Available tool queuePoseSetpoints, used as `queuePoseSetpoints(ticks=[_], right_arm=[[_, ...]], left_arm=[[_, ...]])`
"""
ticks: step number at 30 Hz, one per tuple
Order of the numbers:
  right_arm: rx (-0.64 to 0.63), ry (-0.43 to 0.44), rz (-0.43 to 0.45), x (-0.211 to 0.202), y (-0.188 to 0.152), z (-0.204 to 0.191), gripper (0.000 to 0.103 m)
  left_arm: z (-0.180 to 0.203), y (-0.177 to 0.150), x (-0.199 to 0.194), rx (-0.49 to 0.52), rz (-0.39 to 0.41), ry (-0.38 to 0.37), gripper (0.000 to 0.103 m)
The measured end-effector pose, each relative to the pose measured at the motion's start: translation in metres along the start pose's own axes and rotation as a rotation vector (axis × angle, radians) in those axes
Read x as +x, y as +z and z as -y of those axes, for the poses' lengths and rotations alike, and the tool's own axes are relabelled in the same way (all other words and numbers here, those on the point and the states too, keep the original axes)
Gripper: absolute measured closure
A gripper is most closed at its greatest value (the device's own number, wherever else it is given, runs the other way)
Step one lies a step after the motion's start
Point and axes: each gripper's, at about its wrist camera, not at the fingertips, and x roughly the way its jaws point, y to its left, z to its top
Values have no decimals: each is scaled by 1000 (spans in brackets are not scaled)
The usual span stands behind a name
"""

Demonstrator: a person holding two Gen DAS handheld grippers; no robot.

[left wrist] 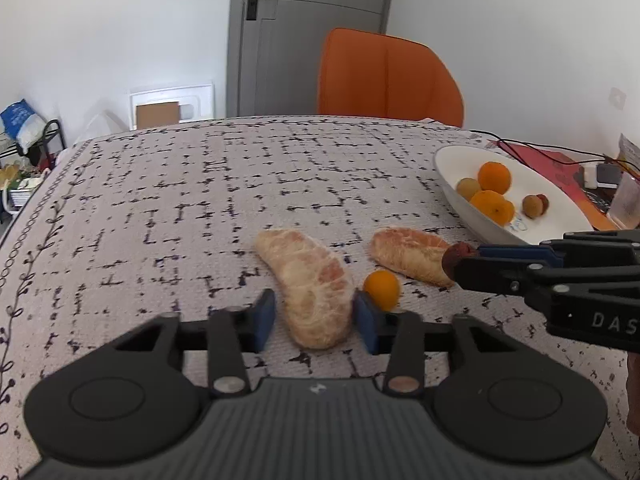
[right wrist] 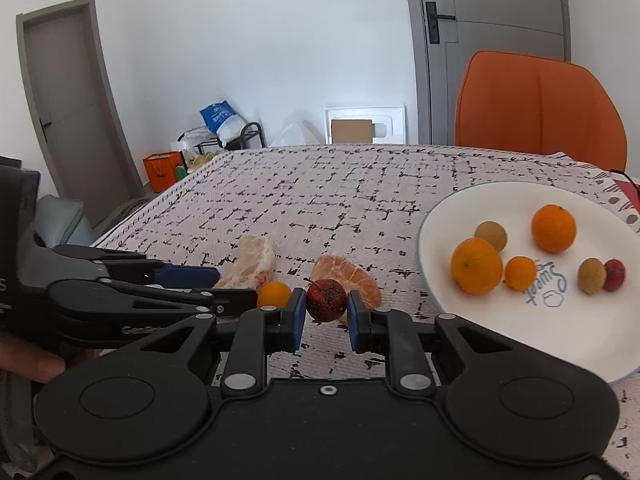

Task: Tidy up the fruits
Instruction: 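Grasp the red plum with the right tool while the left tool grasps a pomelo segment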

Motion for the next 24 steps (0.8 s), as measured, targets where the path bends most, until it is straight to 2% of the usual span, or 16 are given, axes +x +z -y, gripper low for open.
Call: queuePoseSetpoints(ticks=[5,13,24], right_arm=[[12,-9,30,-14,1,6,83],[42,-40,75,-35,-1,22,83],[103,-102,102,-58,-14,53,83]], left_arm=[[5,5,-11,13,44,13,70],[25,23,-35,56,117,-14,70],[70,37,-31,127,139,-82,70]])
